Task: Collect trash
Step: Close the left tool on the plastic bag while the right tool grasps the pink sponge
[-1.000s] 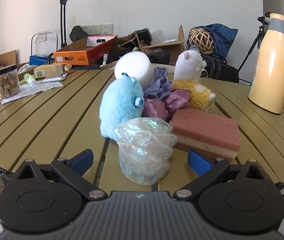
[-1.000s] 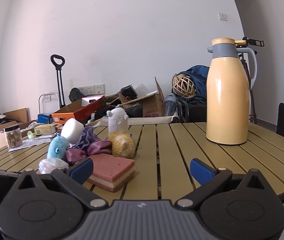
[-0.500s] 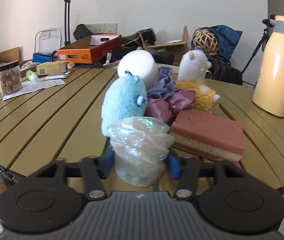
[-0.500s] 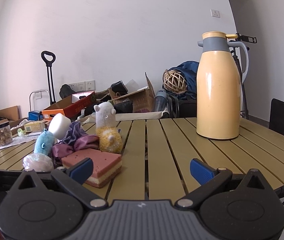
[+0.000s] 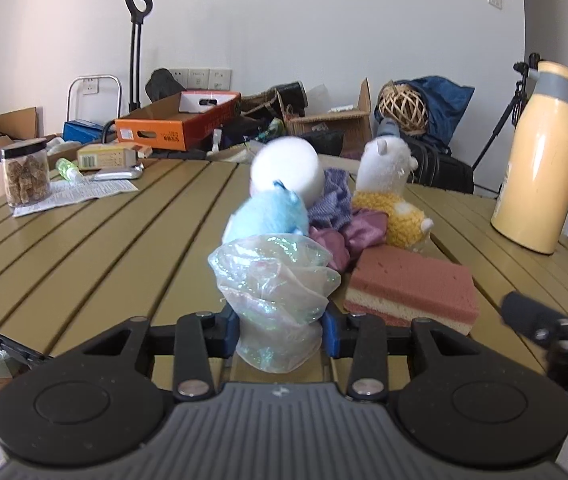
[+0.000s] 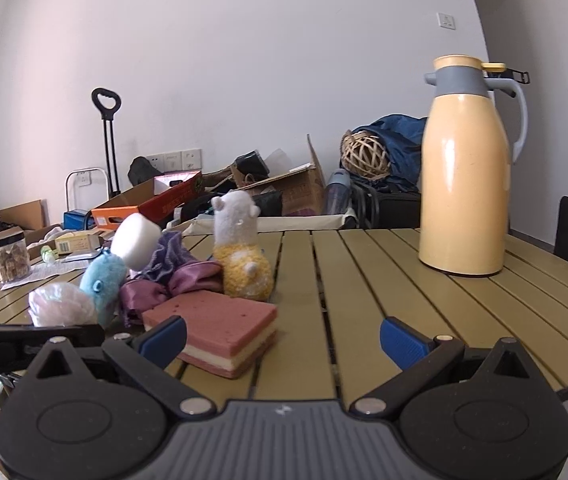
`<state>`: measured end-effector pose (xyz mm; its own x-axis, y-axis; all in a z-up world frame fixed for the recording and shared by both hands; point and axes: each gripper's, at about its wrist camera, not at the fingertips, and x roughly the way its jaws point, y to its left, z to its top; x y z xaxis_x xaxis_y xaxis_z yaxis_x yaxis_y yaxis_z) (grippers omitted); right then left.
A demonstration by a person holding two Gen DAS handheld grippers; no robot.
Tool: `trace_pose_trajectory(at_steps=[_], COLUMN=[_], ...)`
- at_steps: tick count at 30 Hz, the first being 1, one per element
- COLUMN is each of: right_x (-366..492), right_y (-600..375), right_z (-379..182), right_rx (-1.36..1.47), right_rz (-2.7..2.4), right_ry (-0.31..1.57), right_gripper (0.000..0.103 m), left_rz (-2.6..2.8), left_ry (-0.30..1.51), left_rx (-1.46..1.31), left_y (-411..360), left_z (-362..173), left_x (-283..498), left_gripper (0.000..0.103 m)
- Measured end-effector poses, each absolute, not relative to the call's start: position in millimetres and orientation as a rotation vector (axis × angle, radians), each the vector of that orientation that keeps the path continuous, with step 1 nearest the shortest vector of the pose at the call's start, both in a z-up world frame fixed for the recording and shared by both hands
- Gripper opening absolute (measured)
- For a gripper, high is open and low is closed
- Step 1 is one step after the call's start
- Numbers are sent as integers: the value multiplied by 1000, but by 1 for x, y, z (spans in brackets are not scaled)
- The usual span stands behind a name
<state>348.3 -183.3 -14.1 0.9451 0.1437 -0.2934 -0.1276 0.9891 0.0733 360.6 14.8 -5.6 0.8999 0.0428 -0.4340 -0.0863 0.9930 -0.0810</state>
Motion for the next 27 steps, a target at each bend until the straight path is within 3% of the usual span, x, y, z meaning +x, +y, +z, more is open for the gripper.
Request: trace_pose_trajectory(at_steps=[27], right_x=[409], right_y=[-67], right_z=[-17], right_rx=[-28], right_rz=[-61], right_ry=[390], right_gripper=[103], left_rz=[133], left_ry=[424], left_rx=[-181], left_y=[76], left_z=[6], left_x=[344], left_gripper=[41])
